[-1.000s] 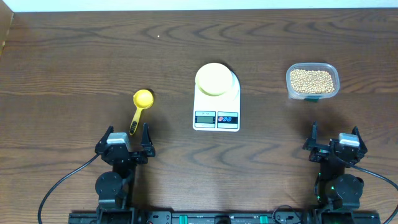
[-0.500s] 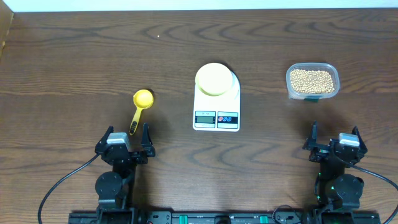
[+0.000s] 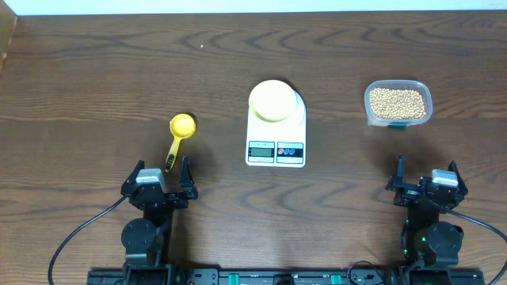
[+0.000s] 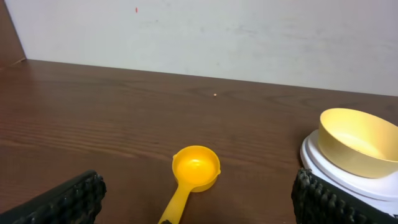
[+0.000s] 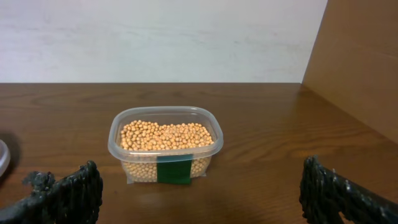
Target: Scoop item into bowl and weigh 50g on scale
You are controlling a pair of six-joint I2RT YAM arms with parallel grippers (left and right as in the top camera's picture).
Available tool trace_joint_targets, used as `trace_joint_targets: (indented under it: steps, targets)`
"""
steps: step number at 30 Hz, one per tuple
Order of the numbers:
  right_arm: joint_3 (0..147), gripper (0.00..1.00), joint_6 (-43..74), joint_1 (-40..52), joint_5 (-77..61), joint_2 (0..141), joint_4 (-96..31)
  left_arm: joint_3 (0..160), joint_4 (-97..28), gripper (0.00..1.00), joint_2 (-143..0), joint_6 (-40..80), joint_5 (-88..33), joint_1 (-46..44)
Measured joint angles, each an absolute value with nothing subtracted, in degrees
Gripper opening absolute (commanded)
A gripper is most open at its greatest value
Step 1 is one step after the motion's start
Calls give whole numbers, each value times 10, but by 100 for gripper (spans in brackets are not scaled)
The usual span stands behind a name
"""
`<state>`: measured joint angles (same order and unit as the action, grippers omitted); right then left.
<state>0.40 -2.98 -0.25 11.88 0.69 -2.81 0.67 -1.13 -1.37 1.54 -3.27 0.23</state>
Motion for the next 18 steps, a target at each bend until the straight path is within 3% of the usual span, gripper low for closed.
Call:
trace_joint_targets:
  steps: [18]
  targets:
    - [4,99,-30,-3,119,7,-28,7,-8,97,-14,114,-33,2]
